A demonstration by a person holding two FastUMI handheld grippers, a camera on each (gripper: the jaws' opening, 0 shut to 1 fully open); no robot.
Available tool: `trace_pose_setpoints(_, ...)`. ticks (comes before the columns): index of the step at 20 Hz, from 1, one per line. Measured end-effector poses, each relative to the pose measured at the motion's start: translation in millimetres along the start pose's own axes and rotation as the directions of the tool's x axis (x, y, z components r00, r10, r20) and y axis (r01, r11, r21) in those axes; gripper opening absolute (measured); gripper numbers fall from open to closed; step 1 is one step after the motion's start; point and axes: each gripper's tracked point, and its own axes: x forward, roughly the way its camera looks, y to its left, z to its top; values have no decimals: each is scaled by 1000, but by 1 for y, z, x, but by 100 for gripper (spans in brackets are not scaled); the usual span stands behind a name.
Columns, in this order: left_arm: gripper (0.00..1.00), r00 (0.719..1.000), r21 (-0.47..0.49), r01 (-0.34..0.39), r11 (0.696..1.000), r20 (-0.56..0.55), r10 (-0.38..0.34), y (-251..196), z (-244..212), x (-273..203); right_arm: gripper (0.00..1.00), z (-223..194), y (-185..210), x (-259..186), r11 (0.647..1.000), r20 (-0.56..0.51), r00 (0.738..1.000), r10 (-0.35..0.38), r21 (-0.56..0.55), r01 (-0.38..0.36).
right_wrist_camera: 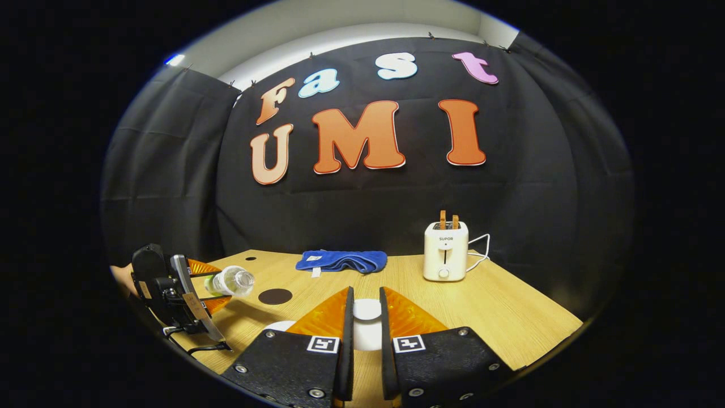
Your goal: Open the teacup lid with one hand, grasp the water bottle and pour water into the teacup with the other hand; after pouring, place the water bottle on the coaster and then close the teacup lid.
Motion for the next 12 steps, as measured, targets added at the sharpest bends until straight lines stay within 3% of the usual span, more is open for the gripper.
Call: trace_pose_setpoints(12, 66, 999, 252, -30, 967, 20, 25, 10, 9, -3, 20, -4, -12, -5, 1000, 3, 1000, -20, -3, 20)
